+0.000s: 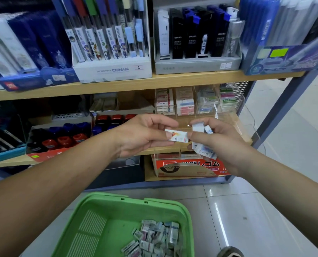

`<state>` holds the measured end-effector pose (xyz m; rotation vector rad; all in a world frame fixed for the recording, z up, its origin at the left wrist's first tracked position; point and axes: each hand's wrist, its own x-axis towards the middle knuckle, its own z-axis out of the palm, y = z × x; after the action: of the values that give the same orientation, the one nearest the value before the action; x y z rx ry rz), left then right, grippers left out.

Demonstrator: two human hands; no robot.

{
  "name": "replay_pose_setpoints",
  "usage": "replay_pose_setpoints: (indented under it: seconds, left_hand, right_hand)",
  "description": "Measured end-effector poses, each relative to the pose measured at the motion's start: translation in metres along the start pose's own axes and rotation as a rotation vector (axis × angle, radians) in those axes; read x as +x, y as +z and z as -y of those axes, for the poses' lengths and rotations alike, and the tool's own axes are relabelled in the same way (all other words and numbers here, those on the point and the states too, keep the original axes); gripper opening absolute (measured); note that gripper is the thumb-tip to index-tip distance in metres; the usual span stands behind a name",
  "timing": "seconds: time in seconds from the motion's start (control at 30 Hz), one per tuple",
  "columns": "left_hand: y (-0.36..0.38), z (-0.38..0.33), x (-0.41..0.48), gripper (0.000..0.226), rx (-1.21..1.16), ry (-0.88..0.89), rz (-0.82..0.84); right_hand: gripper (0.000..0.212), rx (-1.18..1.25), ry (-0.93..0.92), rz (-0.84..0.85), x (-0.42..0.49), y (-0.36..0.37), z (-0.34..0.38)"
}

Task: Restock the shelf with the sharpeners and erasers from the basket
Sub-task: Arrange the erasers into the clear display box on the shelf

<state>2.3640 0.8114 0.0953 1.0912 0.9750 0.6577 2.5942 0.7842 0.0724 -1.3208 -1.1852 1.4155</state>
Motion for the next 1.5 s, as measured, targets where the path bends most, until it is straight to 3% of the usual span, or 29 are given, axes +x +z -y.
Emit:
replay_pose_setpoints:
  seconds: [0.2, 0.3, 0.5, 0.6, 0.67, 0.73, 0.83, 0.9, 1.0, 1.13, 1.2, 1.33, 1.5]
  left_hand:
    - [-0.002, 0.015, 0.003, 0.023, 0.835, 0.093, -0.207]
    - [0.001, 0.029, 0.006, 0.017, 0.961, 0.086, -0.275]
    - [0.009, 0.036, 0.014, 0.015, 0.934, 0.093, -0.342]
    - [0.013, 0.028, 0.018, 0.013, 1.294, 0.003, -0.276]
    - [0.015, 0.023, 0.02, 0.01, 1.388, -0.058, -0.233]
    - [0.016, 0.017, 0.018, 0.011, 1.264, -0.008, -0.231]
    - [0.025, 0.011, 0.007, 0.011, 0.805, 0.181, -0.234]
    - [0.036, 0.009, 0.0, 0.024, 0.569, 0.161, -0.163]
    - [0.048, 0.013, 0.001, 0.036, 0.512, 0.178, -0.169]
    - [0.045, 0.009, 0.004, 0.025, 0.4, 0.184, -0.152]
    - [0.041, 0.003, 0.006, 0.016, 0.379, 0.188, -0.142]
    - [0.04, -0.005, 0.015, 0.03, 0.198, 0.113, -0.071]
    - [0.055, -0.009, 0.039, 0.046, 0.42, 0.09, -0.057]
  right_hand:
    - [0.029, -0.048, 0.031, -0.045, -0.001, 0.001, -0.001]
    - [0.024, -0.008, 0.102, 0.003, -0.005, -0.001, 0.002]
    - [0.023, 0.087, 0.212, 0.025, -0.005, -0.004, 0.005]
    - [0.03, 0.141, 0.265, -0.011, -0.004, -0.002, 0.007]
    - [0.029, 0.169, 0.299, -0.016, -0.005, 0.0, 0.008]
    - [0.027, 0.178, 0.325, -0.011, -0.005, 0.002, 0.009]
    - [0.026, 0.175, 0.323, 0.007, -0.003, 0.003, 0.007]
    - [0.031, 0.174, 0.3, 0.014, -0.001, 0.006, 0.006]
    - [0.031, 0.231, 0.264, 0.035, -0.002, 0.012, 0.006]
    - [0.036, 0.239, 0.183, 0.043, -0.003, 0.011, 0.008]
    - [0.035, 0.186, 0.148, -0.028, -0.003, 0.004, 0.007]
    - [0.03, 0.107, 0.104, -0.202, -0.008, -0.017, 0.008]
    - [0.035, 0.14, 0.112, -0.177, -0.022, -0.038, 0.01]
